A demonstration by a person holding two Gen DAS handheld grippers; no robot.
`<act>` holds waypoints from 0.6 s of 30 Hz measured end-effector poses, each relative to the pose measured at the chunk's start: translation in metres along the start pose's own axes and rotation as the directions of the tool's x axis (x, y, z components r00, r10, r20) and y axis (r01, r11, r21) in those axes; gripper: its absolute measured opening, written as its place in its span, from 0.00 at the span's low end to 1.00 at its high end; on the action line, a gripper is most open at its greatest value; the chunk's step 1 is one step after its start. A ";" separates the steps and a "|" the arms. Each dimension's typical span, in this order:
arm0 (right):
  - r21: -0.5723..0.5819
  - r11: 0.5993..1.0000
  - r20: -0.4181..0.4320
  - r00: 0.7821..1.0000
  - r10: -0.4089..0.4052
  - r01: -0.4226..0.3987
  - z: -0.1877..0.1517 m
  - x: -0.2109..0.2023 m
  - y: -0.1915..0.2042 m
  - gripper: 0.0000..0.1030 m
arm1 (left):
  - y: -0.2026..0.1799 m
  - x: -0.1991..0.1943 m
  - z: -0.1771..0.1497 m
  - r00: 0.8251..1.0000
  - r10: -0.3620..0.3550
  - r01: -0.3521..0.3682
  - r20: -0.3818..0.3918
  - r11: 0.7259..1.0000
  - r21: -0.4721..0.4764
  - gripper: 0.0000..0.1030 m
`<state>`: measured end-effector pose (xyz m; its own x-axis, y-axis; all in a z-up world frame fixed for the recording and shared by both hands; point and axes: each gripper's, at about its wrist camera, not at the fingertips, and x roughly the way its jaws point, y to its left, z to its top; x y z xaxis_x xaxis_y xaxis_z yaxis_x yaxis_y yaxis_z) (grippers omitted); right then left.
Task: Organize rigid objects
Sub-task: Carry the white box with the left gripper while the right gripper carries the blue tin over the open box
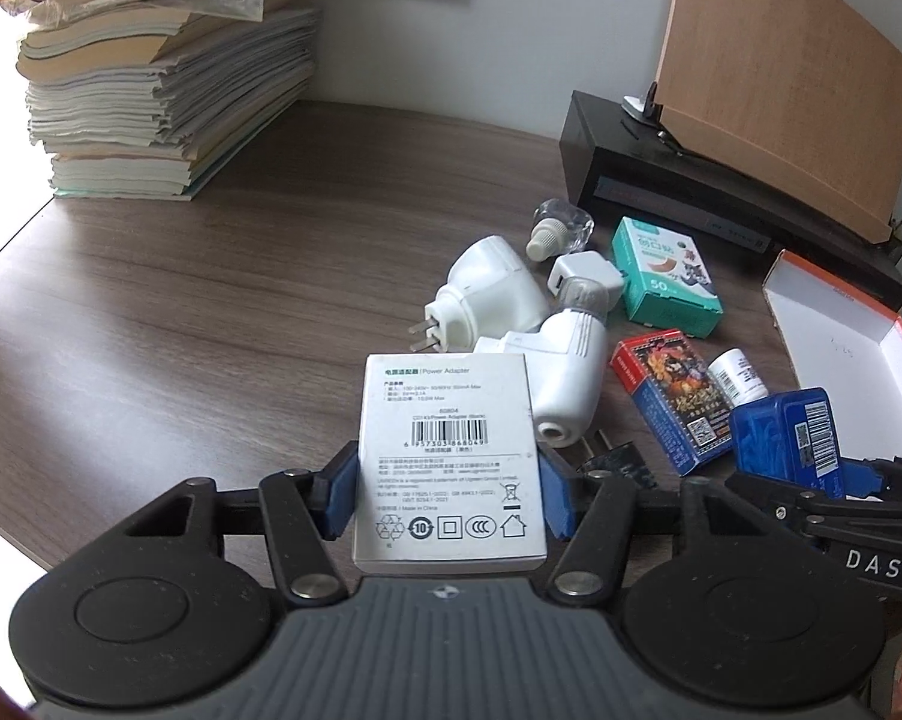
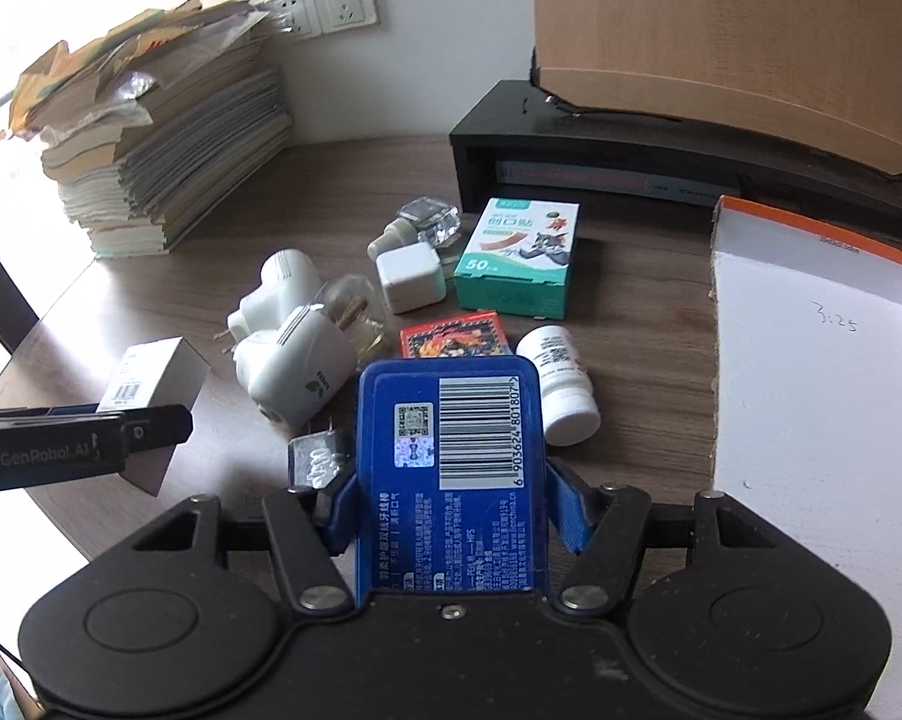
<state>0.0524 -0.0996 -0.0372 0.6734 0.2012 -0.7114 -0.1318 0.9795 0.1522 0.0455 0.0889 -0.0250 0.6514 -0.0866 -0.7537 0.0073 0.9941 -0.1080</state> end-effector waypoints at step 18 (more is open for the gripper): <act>0.208 0.954 0.101 0.965 -0.242 0.217 0.009 -0.088 -0.115 0.72 | -0.125 -0.011 0.022 0.977 -0.212 0.204 0.035 0.966 0.158 0.58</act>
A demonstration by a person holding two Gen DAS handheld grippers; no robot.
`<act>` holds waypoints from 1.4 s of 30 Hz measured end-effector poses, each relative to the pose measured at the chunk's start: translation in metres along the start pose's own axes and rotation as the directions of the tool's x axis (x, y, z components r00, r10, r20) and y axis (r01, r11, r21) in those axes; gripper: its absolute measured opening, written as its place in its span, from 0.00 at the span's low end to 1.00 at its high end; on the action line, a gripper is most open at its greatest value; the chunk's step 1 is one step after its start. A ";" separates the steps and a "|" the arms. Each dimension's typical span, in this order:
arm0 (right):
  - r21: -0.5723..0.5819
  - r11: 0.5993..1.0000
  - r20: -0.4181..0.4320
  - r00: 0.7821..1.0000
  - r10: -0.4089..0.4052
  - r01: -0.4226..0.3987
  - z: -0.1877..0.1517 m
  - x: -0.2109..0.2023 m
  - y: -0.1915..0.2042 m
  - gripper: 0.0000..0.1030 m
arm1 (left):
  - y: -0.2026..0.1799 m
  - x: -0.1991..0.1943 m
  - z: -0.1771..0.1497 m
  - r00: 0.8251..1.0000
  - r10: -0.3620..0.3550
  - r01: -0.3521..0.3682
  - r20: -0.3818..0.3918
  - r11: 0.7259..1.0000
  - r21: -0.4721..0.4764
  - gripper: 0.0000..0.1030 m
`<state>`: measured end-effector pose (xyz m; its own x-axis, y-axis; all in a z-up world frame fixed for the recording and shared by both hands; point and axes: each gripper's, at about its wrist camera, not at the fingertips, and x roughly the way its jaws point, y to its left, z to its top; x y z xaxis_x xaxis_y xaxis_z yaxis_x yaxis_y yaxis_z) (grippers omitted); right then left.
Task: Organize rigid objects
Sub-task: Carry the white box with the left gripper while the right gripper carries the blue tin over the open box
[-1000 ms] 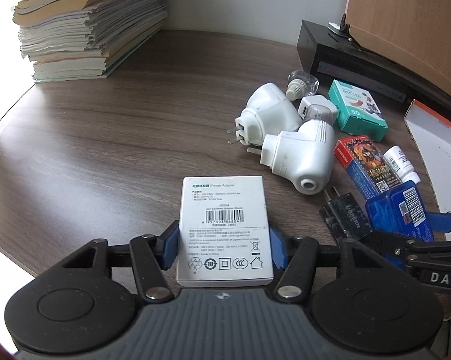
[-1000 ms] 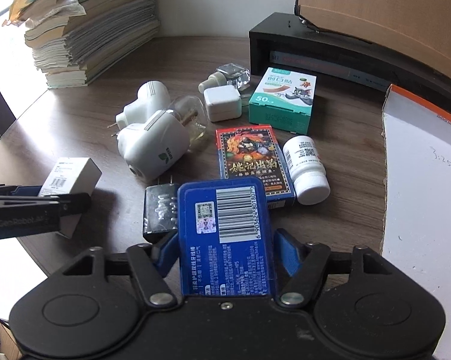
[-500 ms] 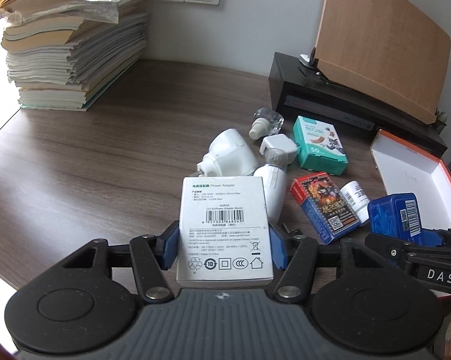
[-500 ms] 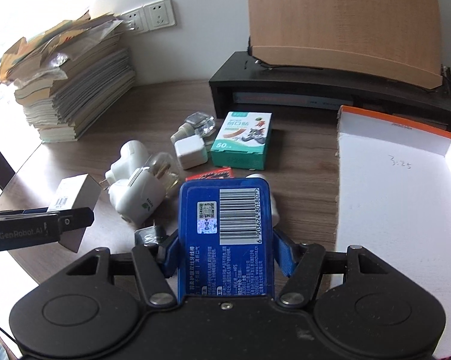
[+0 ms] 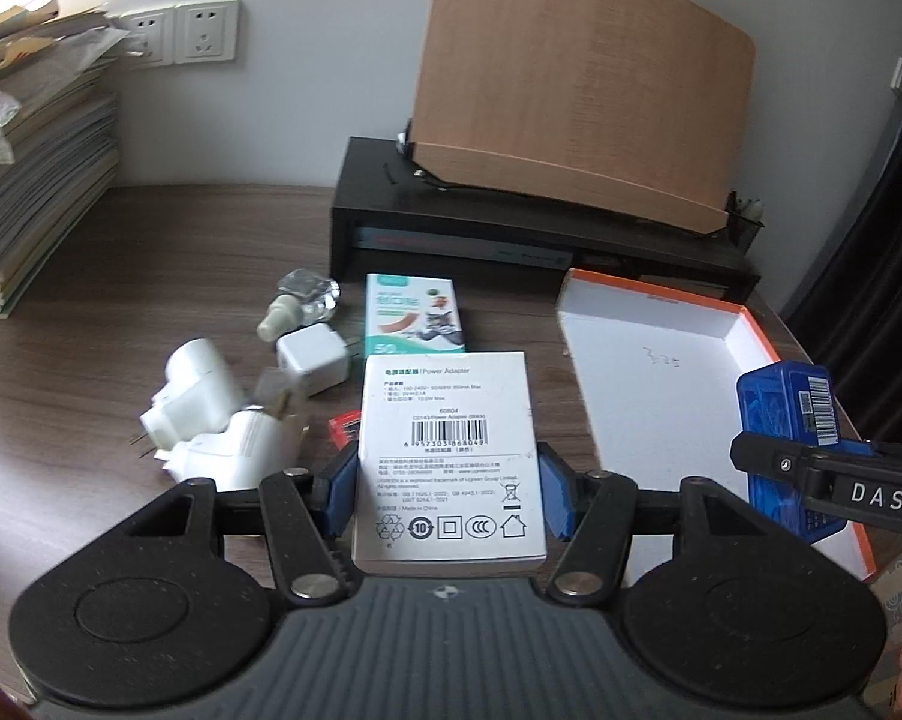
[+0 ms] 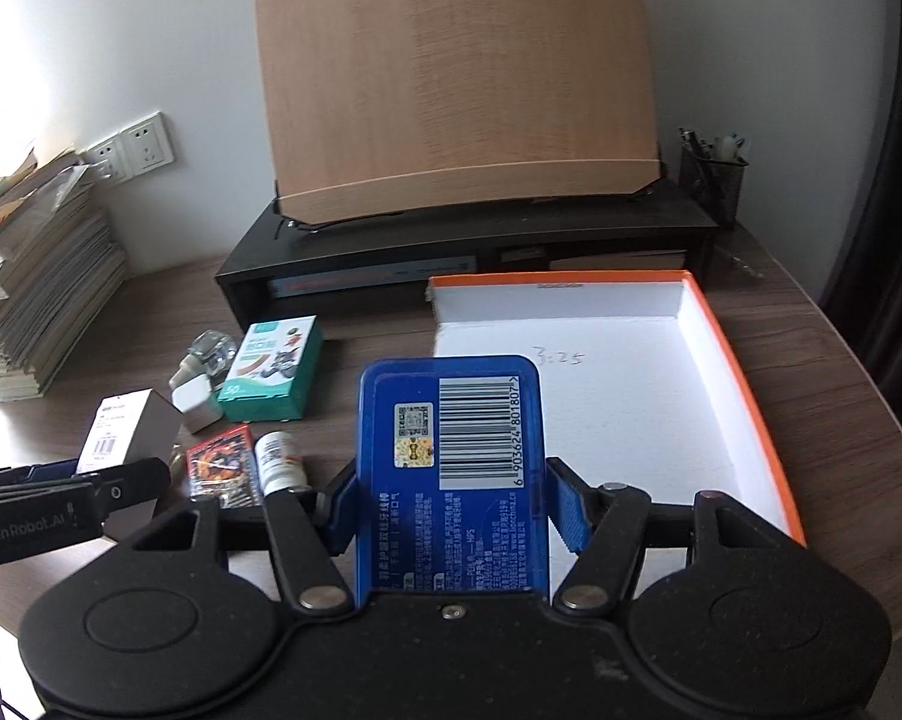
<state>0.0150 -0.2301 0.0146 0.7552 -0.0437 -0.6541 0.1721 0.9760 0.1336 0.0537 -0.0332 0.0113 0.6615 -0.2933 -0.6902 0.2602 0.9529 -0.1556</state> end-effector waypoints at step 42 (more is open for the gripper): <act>0.038 0.998 0.004 0.999 -0.050 0.049 0.059 0.010 -0.103 0.73 | -0.137 0.062 0.036 0.999 -0.039 0.038 0.014 0.995 0.093 0.58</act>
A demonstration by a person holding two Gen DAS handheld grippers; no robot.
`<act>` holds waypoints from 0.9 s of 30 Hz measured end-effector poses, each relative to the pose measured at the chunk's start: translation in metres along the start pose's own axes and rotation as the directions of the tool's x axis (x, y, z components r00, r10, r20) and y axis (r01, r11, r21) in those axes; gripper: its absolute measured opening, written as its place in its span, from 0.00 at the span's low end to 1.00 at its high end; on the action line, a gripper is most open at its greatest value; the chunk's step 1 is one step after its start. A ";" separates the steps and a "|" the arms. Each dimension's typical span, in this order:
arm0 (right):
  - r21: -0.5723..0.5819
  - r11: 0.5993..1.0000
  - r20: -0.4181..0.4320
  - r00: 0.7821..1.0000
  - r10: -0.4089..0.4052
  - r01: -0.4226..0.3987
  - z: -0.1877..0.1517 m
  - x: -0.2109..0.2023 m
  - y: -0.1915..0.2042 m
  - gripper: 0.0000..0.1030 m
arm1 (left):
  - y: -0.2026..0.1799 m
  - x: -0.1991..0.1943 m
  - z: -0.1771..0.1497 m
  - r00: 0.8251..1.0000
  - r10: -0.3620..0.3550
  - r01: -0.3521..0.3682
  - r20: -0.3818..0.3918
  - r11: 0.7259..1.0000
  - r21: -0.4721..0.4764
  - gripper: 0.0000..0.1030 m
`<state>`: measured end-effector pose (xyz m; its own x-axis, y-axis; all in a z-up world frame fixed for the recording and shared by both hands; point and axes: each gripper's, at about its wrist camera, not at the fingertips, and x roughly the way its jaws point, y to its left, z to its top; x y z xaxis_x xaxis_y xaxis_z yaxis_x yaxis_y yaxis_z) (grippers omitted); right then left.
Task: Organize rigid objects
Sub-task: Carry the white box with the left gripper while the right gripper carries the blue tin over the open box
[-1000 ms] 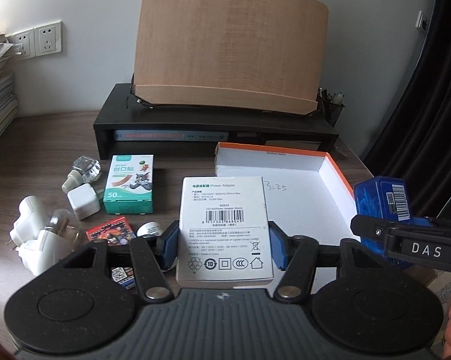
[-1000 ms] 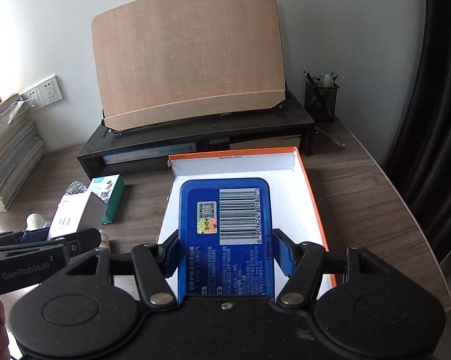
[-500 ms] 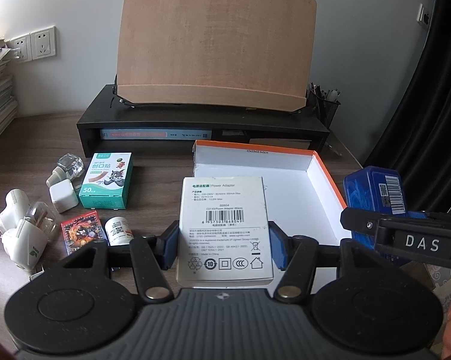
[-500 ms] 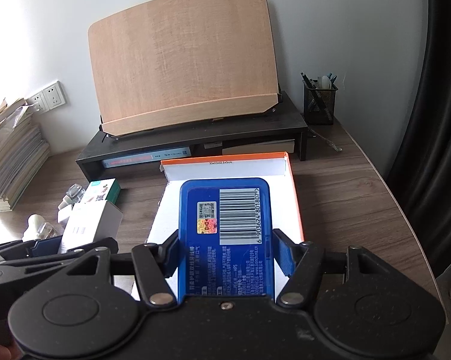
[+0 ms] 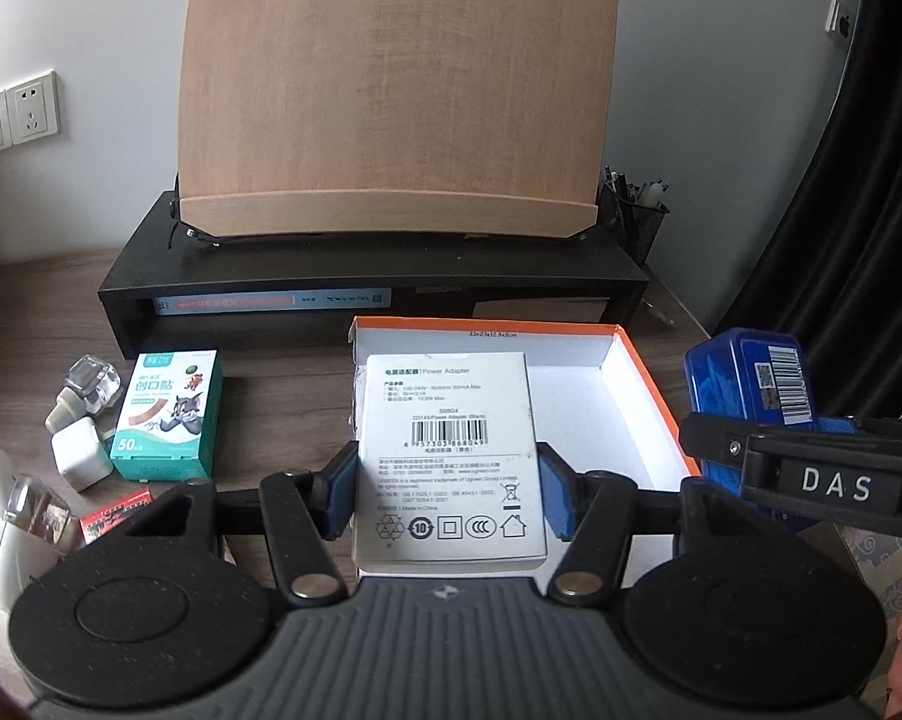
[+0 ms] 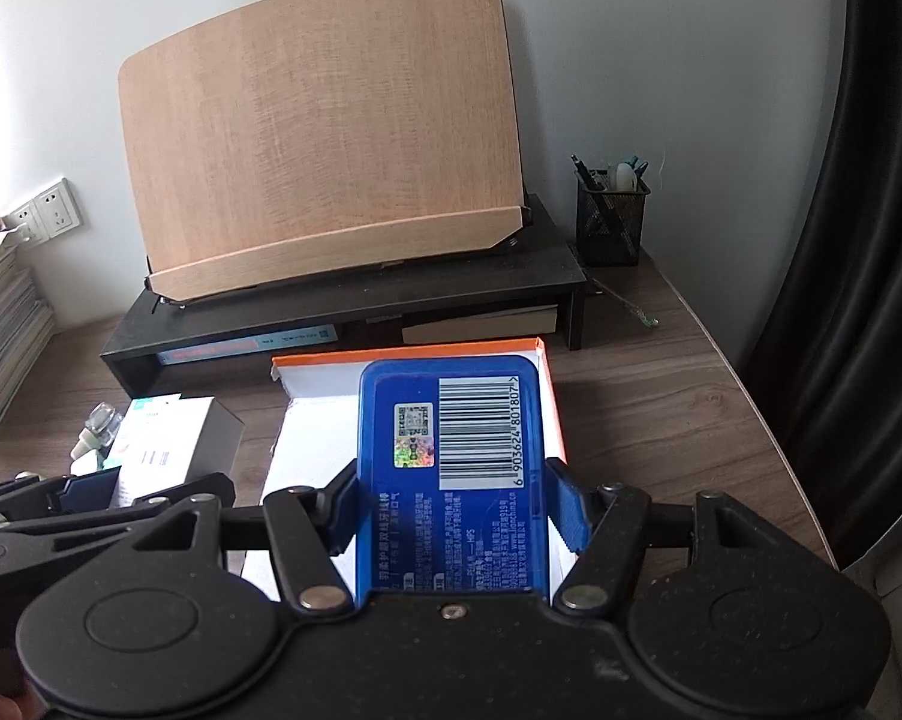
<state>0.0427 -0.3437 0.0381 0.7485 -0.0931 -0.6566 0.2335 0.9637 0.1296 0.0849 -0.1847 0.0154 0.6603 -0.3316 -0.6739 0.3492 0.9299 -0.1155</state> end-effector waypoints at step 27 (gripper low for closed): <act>0.018 0.999 -0.065 0.998 -0.027 0.028 0.017 0.067 -0.003 0.73 | 0.007 0.064 0.016 0.998 -0.004 0.004 -0.063 1.000 -0.002 0.58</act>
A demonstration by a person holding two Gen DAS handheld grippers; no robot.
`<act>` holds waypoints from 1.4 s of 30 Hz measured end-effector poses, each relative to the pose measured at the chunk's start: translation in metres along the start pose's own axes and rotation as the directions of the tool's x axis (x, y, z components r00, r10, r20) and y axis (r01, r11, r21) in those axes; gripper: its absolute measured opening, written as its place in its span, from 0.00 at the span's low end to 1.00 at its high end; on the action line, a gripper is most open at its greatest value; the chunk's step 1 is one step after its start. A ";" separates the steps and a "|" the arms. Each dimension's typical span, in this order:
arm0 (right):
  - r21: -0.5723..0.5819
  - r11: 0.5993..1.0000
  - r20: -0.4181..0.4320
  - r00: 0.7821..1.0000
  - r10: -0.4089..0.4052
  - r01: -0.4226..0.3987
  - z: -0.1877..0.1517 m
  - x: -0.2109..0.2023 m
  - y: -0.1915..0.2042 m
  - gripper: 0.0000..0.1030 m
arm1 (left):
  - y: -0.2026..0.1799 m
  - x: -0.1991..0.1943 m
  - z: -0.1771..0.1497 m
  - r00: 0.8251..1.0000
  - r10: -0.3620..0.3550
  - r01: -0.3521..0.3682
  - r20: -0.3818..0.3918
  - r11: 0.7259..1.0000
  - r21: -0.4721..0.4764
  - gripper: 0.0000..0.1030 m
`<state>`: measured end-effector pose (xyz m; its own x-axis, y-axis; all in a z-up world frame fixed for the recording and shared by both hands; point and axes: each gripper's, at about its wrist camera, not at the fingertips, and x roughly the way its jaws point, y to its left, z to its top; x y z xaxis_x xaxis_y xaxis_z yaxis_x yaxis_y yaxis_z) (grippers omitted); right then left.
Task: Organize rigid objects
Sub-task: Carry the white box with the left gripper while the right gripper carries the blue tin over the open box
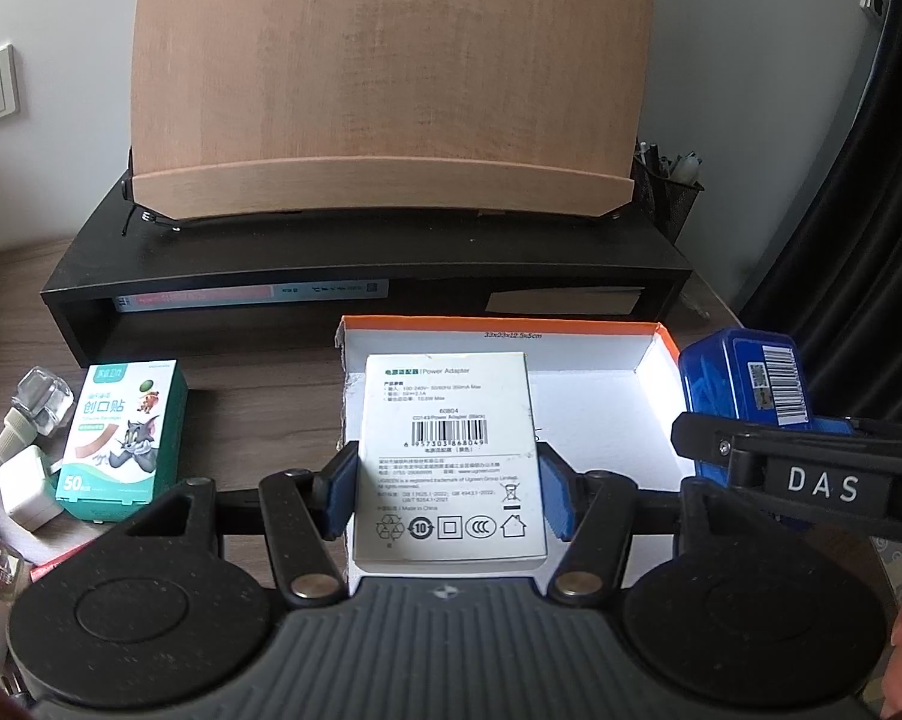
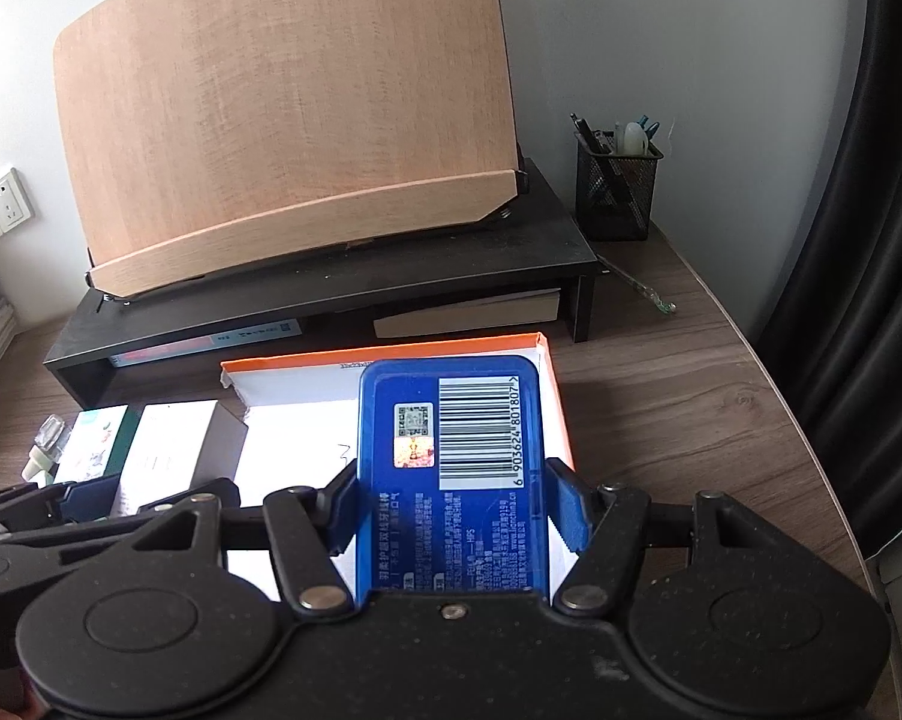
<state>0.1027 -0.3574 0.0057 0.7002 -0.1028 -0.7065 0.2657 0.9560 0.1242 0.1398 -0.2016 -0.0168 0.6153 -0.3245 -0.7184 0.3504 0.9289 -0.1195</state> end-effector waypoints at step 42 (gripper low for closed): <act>0.010 0.999 0.006 0.999 -0.049 0.049 0.007 0.004 0.008 0.73 | 0.000 0.011 0.004 0.999 -0.034 0.034 -0.014 0.999 0.023 0.58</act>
<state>0.1125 -0.3518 0.0086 0.6901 -0.1513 -0.7077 0.3064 0.9470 0.0963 0.1490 -0.2059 -0.0217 0.5931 -0.3530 -0.7236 0.3871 0.9131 -0.1282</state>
